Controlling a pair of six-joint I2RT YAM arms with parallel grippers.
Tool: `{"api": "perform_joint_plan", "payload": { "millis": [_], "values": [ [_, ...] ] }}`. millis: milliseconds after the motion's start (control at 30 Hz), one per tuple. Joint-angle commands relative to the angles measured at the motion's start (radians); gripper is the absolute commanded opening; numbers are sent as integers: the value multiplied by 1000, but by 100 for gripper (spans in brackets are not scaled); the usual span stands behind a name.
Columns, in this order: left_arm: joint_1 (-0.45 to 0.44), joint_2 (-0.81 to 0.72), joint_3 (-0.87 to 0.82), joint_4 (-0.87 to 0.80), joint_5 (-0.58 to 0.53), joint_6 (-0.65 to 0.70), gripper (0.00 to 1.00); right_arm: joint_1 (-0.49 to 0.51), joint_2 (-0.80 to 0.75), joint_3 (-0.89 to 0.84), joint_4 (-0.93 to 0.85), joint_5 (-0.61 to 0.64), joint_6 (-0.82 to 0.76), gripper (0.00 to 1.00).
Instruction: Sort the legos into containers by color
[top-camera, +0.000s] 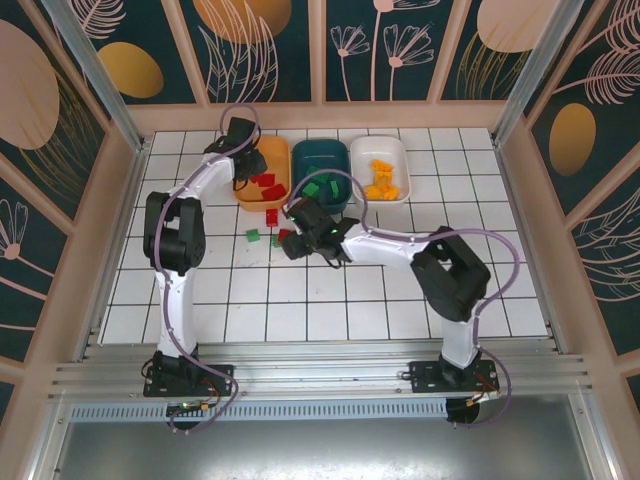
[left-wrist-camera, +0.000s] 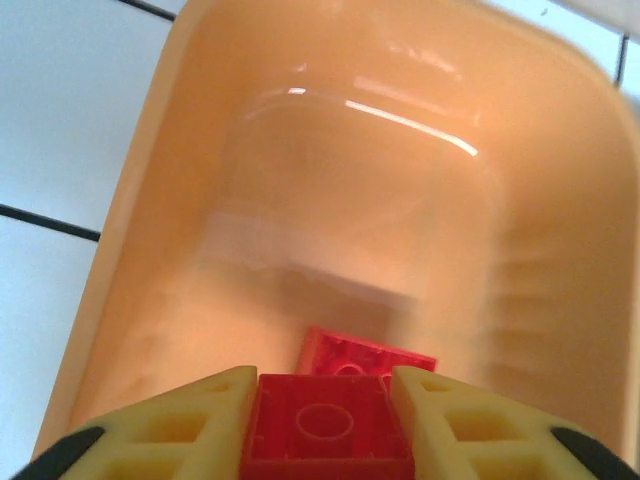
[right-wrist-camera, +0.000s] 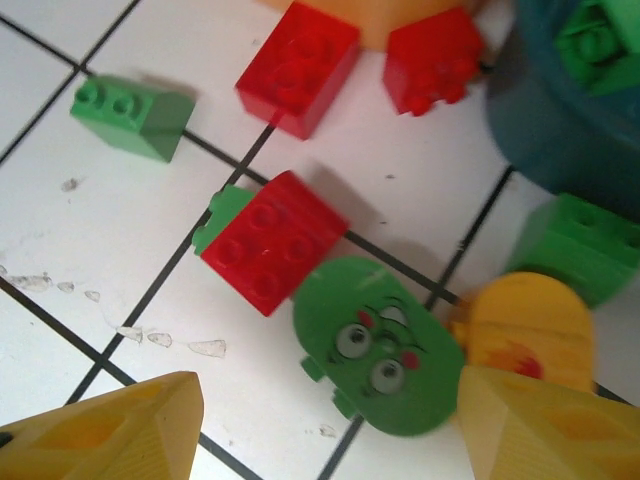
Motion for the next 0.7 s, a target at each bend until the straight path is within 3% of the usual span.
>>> {"api": "perform_joint_plan", "payload": {
  "millis": [0,200,433,667],
  "values": [
    [11,-2,53,-39,33,32,61,-4,49,72,-62,53,-86,70],
    [12,-181,-60,10,83,37,98,-11,81,98,-70,48,-208,71],
    [11,-559,-477,203,172,-34,99,-34,149,164,-104,-32,-320,69],
    [11,-841,-763,220,182,-54,99,-54,196,193,-109,-30,-375,66]
  ]
}}
